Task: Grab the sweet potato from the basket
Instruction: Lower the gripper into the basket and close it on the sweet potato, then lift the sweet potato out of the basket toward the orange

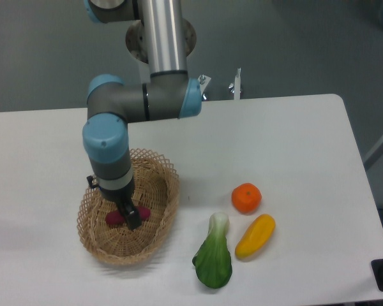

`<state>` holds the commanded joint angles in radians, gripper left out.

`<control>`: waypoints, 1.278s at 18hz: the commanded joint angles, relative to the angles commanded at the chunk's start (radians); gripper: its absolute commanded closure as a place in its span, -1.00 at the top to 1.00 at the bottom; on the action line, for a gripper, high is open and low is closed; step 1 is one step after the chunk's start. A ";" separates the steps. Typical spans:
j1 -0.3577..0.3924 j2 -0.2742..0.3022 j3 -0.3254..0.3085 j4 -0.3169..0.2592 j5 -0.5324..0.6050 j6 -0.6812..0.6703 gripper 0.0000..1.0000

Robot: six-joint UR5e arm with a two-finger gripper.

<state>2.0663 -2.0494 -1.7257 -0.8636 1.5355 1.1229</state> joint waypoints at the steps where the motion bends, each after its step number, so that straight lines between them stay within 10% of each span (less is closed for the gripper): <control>1: -0.003 0.002 0.003 -0.002 -0.002 -0.002 1.00; 7: -0.009 -0.014 -0.003 0.026 0.002 -0.011 0.98; 13: -0.009 -0.014 -0.005 0.029 0.003 -0.009 0.13; 23: -0.008 0.009 -0.015 0.028 0.003 -0.006 -0.25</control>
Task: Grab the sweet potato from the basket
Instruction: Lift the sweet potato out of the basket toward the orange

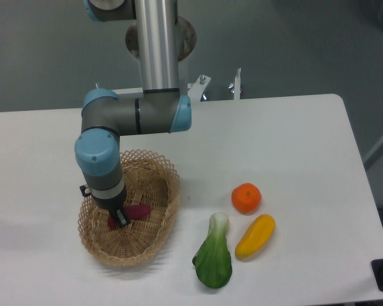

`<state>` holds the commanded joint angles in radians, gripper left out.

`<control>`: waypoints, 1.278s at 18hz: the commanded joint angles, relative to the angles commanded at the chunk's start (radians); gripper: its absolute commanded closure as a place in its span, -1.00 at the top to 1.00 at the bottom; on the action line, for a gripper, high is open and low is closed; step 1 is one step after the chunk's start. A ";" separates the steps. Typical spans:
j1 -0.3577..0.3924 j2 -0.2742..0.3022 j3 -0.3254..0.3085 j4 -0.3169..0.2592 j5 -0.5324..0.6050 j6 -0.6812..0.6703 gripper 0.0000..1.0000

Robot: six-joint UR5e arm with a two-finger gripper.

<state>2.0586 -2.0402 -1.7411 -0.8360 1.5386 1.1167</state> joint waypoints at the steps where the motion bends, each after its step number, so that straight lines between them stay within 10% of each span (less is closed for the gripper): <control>1: 0.002 0.011 -0.002 0.000 -0.002 0.002 -0.25; 9: 0.138 0.087 0.092 -0.034 -0.011 0.012 -0.26; 16: 0.308 0.100 0.245 -0.247 -0.012 0.133 -0.26; 23: 0.478 0.137 0.262 -0.345 -0.037 0.376 -0.26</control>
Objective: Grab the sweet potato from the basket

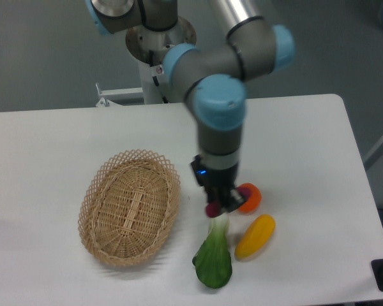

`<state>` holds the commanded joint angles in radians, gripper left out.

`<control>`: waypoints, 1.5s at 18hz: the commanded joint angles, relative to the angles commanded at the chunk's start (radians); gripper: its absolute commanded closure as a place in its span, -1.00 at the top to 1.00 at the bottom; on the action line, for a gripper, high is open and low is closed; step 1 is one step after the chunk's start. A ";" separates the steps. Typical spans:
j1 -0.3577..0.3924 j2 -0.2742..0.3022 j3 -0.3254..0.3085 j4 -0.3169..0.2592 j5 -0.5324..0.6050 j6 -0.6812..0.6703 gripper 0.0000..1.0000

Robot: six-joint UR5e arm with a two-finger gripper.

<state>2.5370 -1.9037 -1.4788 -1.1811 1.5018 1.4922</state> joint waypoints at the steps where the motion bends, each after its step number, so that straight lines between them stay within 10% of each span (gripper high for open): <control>1: 0.015 0.002 0.000 -0.008 0.000 0.031 -0.26; 27: 0.055 0.008 0.000 -0.008 -0.003 0.082 -0.26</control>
